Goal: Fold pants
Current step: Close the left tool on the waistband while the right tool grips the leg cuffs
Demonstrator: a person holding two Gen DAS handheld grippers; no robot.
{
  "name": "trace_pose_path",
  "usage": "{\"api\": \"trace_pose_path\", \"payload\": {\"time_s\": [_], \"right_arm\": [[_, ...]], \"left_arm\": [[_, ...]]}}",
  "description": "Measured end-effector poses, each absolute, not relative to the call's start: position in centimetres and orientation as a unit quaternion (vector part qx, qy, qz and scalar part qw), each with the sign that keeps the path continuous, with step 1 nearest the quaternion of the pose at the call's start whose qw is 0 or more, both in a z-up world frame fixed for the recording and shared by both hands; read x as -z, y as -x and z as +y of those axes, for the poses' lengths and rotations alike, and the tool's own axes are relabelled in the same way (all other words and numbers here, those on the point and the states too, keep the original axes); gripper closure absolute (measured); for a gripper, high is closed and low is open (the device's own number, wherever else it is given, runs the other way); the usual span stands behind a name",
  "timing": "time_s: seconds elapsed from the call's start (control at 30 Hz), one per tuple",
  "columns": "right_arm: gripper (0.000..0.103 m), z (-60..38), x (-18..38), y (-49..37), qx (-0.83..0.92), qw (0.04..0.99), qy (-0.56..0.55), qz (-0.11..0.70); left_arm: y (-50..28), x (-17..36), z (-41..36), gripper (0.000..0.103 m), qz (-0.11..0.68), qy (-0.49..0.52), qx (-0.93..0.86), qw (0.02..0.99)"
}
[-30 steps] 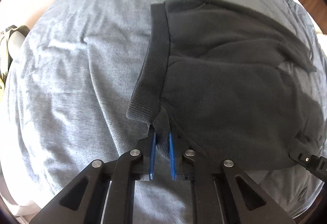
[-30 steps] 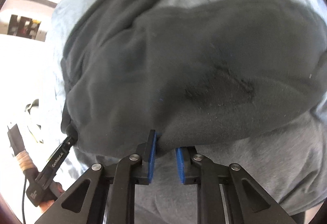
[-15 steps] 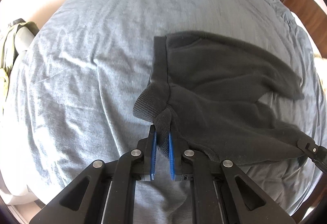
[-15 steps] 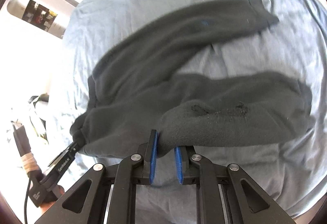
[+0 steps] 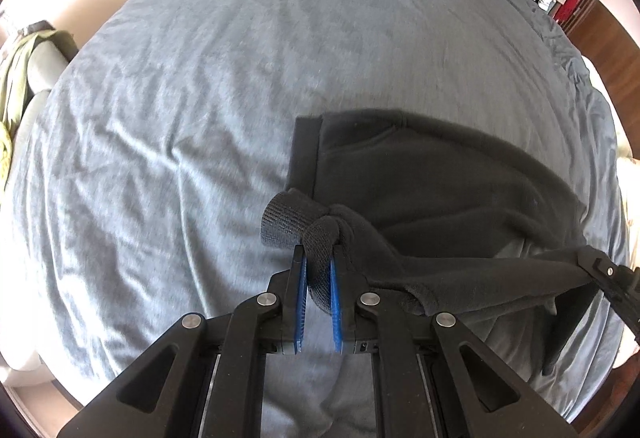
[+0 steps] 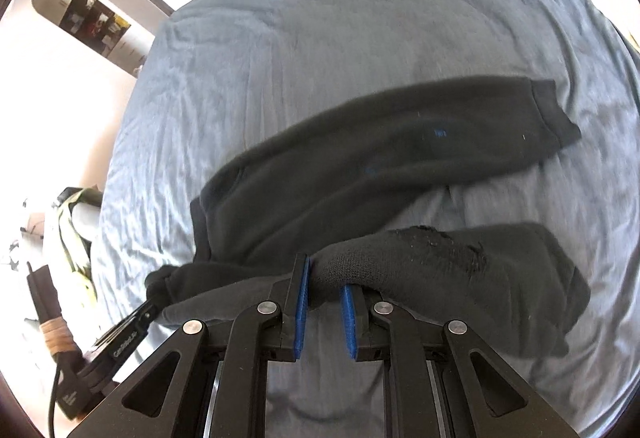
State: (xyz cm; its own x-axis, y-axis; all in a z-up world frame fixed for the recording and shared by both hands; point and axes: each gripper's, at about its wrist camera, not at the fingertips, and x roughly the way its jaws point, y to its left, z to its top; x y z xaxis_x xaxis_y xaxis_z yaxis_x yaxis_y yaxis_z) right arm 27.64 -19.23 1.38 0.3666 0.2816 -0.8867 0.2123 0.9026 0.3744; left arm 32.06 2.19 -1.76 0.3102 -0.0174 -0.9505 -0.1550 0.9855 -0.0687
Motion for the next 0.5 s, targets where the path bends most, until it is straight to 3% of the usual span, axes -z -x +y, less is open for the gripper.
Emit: {"api": "trace_pose_path", "payload": {"time_s": [0.5], "right_arm": [[0.087,-20.5,3.2,-38.3,-0.009,0.797,-0.210,0.566]], "left_arm": [[-41.3,5.6,1.7,0.091,0.605,0.096,-0.036,0.789]]}}
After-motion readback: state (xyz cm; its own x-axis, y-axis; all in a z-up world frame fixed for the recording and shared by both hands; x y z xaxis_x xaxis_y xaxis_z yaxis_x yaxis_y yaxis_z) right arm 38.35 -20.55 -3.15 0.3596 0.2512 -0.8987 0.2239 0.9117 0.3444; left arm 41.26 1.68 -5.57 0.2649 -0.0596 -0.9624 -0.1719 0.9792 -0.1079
